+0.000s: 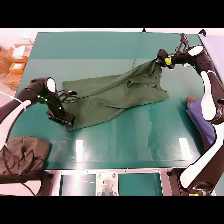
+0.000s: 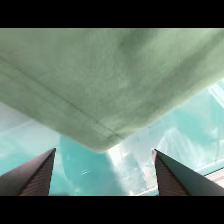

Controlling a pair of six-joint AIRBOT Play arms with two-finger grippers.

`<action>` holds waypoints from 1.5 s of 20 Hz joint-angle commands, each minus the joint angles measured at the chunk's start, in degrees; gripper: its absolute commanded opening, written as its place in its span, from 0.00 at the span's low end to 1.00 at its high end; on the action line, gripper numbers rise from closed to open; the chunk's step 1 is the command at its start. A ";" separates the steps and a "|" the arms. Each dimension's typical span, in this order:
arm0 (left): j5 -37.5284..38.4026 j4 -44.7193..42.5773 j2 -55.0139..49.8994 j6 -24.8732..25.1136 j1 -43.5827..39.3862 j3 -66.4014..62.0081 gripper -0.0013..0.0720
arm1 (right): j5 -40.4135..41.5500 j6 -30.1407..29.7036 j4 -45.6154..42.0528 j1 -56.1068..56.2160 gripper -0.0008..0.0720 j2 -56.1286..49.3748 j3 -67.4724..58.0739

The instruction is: Fold the shirts.

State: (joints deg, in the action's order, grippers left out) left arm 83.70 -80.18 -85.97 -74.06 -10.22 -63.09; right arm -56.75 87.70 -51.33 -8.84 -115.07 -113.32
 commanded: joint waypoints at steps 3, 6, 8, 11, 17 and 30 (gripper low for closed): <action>2.43 -4.70 0.52 -0.90 1.77 -4.44 0.91 | -8.85 -0.90 -1.66 -3.74 0.04 1.20 -0.55; -3.37 0.70 1.14 -4.52 7.52 -4.81 0.92 | -12.04 -0.92 -1.57 -5.01 0.67 1.25 -0.46; -10.93 9.75 1.14 -6.47 11.41 -4.81 0.92 | -14.97 -0.92 -1.33 -5.84 0.66 1.29 -0.46; -25.97 24.11 0.44 -6.86 13.53 -4.81 0.92 | -17.27 -0.90 -1.18 -6.49 0.66 1.29 -0.46; -34.14 29.75 -6.75 -6.05 10.99 -4.83 0.92 | -17.92 -0.96 -1.20 -5.20 0.59 1.29 -0.46; -12.13 24.24 -7.13 -8.68 18.73 -13.00 0.92 | -18.95 -1.36 -1.22 -5.22 0.53 1.27 -0.46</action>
State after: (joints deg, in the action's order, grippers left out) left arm 67.96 -54.06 -93.01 -81.84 8.08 -77.10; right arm -75.11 86.39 -52.56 -14.11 -113.82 -113.71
